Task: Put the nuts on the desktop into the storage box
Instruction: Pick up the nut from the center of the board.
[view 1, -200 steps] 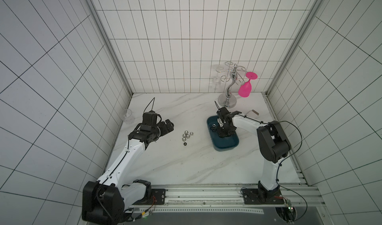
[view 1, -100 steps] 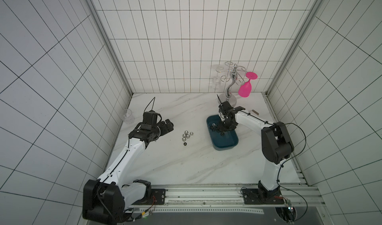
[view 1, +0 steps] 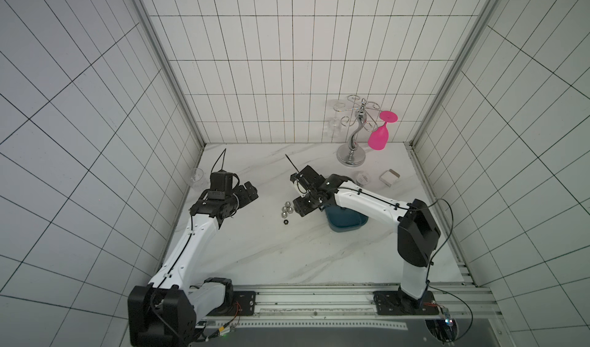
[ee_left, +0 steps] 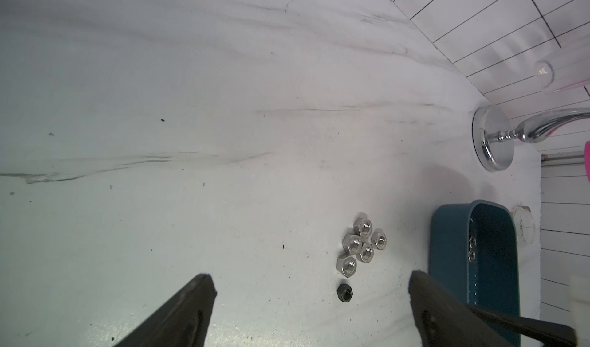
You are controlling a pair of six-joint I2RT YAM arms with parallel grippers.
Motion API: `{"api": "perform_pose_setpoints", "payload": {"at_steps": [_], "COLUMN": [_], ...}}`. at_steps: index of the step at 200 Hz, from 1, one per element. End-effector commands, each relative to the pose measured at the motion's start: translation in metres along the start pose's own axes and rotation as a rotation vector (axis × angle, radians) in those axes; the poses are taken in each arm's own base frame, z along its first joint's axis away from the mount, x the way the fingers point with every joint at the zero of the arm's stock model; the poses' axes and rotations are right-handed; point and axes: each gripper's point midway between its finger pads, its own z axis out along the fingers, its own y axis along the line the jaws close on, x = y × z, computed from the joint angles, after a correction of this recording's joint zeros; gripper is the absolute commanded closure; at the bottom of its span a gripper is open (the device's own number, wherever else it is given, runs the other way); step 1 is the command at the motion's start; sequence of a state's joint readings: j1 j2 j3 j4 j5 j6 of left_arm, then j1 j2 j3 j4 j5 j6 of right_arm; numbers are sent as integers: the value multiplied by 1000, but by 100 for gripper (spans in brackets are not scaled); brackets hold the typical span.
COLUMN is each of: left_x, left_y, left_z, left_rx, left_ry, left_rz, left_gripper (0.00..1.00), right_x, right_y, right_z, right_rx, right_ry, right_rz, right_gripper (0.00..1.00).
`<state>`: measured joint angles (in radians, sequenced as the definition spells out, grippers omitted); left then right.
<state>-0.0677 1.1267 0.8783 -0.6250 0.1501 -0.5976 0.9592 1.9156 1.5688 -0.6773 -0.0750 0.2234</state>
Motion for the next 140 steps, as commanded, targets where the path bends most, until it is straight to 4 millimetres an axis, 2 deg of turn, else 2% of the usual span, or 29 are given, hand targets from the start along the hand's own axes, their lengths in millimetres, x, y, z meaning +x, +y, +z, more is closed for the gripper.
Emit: {"api": "perform_pose_setpoints", "payload": {"at_steps": [1, 43, 74, 110, 114, 140], "left_x": [4, 14, 10, 8, 8, 7], "left_y": [4, 5, 5, 8, 9, 13], "left_z": [-1, 7, 4, 4, 4, 3], "left_rx": [6, 38, 30, 10, 7, -7], "left_ry": [-3, 15, 0, -2, -2, -4], "left_rz": [-3, -31, -21, -6, -6, -6], "left_gripper": [2, 2, 2, 2, 2, 2], "right_x": [5, 21, 20, 4, 8, 1], "right_y": [-3, -20, -24, -20, -21, -19], "right_z": [30, 70, 91, 105, 105, 110], "right_rx": [29, 121, 139, 130, 132, 130], "right_ry": [45, 139, 162, 156, 178, 175], "right_rz": [30, -8, -35, -43, -43, -45], "right_gripper": [44, 45, 46, 46, 47, 47]}}
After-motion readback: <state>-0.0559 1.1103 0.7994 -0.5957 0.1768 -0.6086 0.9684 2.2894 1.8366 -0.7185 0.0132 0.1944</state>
